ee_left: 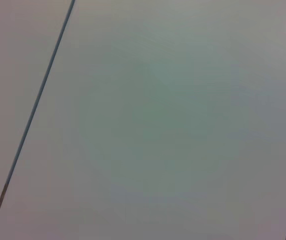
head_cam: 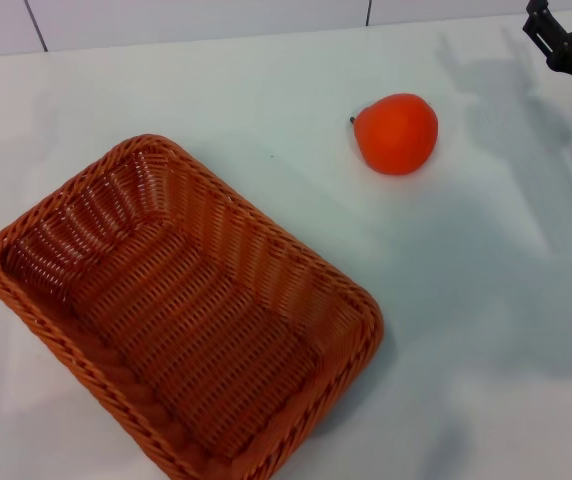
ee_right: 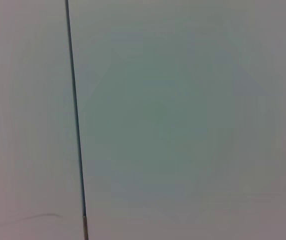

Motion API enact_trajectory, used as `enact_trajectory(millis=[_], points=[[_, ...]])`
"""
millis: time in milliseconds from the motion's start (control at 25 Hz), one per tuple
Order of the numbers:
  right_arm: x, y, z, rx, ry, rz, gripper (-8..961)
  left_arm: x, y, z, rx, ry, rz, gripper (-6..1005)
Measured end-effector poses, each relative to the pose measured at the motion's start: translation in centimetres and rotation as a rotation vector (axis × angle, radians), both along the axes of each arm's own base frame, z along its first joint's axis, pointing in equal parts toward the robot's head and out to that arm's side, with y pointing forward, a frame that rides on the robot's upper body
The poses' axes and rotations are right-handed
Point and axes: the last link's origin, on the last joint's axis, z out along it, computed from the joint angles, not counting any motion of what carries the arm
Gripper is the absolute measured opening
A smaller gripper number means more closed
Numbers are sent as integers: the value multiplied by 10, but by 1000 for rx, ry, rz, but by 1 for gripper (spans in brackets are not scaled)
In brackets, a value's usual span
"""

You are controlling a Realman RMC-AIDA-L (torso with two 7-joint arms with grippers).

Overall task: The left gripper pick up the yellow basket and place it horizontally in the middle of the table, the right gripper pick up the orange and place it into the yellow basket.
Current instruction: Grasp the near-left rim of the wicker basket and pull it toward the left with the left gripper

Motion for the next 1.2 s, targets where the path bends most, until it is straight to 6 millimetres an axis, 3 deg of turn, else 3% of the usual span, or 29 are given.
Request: enact_trajectory(millis=[480, 640, 880, 1200], points=[[1, 0, 0, -2, 0, -4, 943, 0, 1, 0, -2, -10, 0, 689], [1, 0, 0, -3, 0, -5, 942, 7, 10, 2, -77, -113, -74, 688], [0, 1, 0, -1, 0, -2, 940, 40, 40, 18, -377, -215, -276, 685], [-3, 2, -1, -7, -4, 9, 937, 90, 67, 13, -876, -41, -375, 682]])
